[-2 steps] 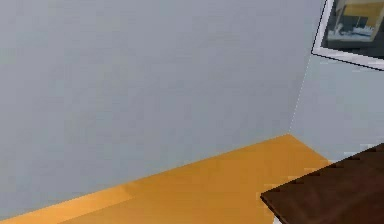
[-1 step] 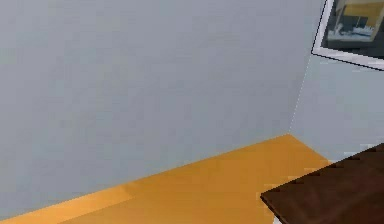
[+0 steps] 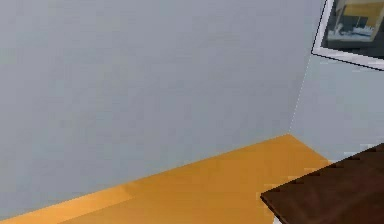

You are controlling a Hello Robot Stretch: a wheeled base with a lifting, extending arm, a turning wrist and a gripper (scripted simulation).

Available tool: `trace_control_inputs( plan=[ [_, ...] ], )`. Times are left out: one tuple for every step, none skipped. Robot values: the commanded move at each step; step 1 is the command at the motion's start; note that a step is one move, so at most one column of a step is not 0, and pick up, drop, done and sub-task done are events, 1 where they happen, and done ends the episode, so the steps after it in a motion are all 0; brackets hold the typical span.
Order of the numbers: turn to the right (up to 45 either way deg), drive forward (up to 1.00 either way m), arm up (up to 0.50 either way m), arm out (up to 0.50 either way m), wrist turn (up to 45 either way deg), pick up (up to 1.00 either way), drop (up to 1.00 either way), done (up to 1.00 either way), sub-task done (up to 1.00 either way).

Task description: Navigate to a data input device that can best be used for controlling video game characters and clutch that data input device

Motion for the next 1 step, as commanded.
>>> trace_control_inputs(
  plan=[
    [0.0,0.0,0.0,0.0,15.0,0.0,0.0,0.0,0.0]
  ],
)
